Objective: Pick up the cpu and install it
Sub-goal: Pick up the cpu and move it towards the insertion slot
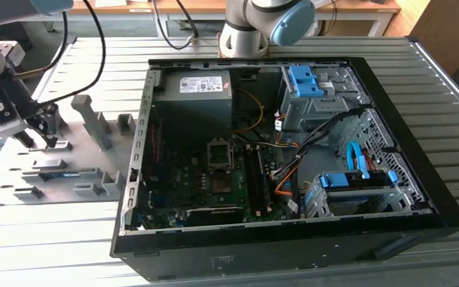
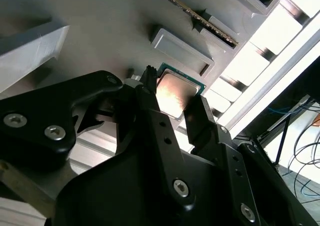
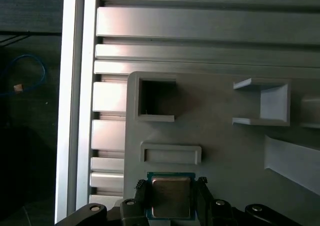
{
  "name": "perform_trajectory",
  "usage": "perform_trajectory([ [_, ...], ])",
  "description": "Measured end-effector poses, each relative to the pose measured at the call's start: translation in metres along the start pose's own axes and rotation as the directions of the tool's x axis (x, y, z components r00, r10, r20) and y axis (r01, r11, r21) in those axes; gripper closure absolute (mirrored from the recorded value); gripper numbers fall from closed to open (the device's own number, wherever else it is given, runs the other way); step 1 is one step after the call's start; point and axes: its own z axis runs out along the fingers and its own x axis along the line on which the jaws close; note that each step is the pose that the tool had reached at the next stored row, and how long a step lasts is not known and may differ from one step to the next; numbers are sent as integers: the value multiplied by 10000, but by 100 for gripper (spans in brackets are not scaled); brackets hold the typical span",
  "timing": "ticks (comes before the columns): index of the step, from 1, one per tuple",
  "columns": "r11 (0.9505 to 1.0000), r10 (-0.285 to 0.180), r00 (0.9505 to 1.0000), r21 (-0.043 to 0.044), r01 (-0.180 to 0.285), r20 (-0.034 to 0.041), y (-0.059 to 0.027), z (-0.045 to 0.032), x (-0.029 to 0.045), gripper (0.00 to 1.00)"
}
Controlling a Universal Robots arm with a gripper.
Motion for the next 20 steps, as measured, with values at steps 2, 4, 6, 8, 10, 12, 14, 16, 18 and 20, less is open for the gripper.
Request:
perform_trajectory([
  [2, 10000, 0, 10000, 0, 0, -1, 0, -22, 0, 53],
  [4, 10000, 0, 10000, 0, 0, 0, 0, -44, 1, 53],
  [6, 10000, 0, 10000, 0, 0, 0, 1, -67, 2, 53],
  [8, 10000, 0, 10000, 0, 0, 0, 1, -83, 2, 53],
  [10, 10000, 0, 10000, 0, 0, 0, 1, -97, 2, 53],
  [12, 10000, 0, 10000, 0, 0, 0, 1, -112, 2, 53],
  [14, 10000, 0, 10000, 0, 0, 0, 1, -124, 3, 53],
  [16, 10000, 0, 10000, 0, 0, 0, 1, -141, 3, 53],
  [18, 10000, 0, 10000, 0, 0, 0, 1, -164, 4, 53],
  [20, 10000, 0, 10000, 0, 0, 0, 1, -185, 4, 53],
])
